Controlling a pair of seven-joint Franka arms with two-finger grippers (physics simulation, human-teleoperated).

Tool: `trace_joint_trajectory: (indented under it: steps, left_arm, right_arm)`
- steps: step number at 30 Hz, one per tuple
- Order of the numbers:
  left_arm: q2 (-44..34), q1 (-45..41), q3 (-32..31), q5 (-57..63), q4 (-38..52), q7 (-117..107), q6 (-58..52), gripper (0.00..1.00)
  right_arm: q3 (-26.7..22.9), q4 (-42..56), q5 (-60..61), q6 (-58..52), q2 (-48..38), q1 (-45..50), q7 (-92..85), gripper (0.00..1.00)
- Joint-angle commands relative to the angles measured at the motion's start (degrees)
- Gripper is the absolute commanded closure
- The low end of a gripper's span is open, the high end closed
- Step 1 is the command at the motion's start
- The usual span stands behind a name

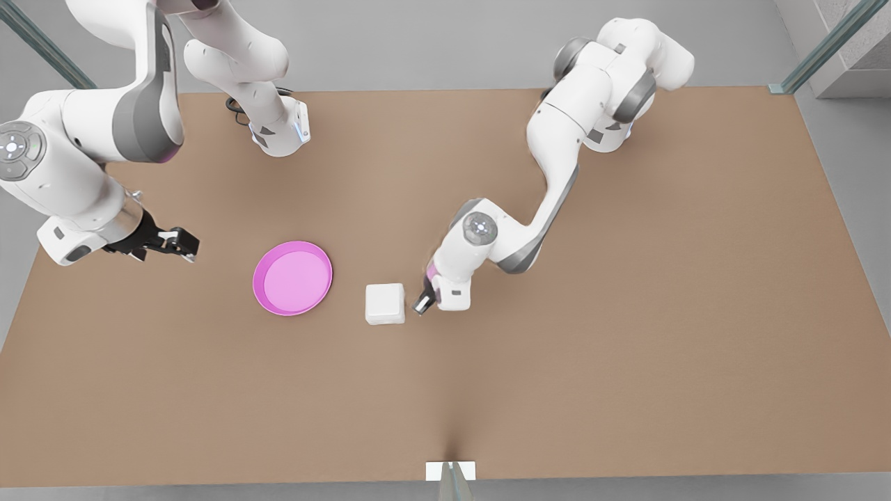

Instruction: Pack egg into the box and close the box lid

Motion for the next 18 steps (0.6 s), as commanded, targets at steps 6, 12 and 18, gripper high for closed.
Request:
trace_joint_trajectory:
  steps: [6, 12, 18]
  left_arm:
    - [-24.46, 26.77, 0.39, 13.39, 6.83, 96.63, -72.27, 0.0]
    - [-39.58, 28.18, 0.48, 13.03, -9.25, 107.7, -62.69, 0.0]
    - [-39.58, 28.53, 0.48, 13.03, -9.25, 107.79, -62.78, 0.0]
  right_arm:
    - [0.0, -0.09, -0.54, -0.4, -0.06, 0.6, -2.33, 0.0]
    - [0.17, -0.18, -0.45, -0.31, 0.03, 0.87, -2.42, 0.0]
    - [0.09, -0.44, -0.36, -0.31, 0.12, 0.34, -2.6, 0.0]
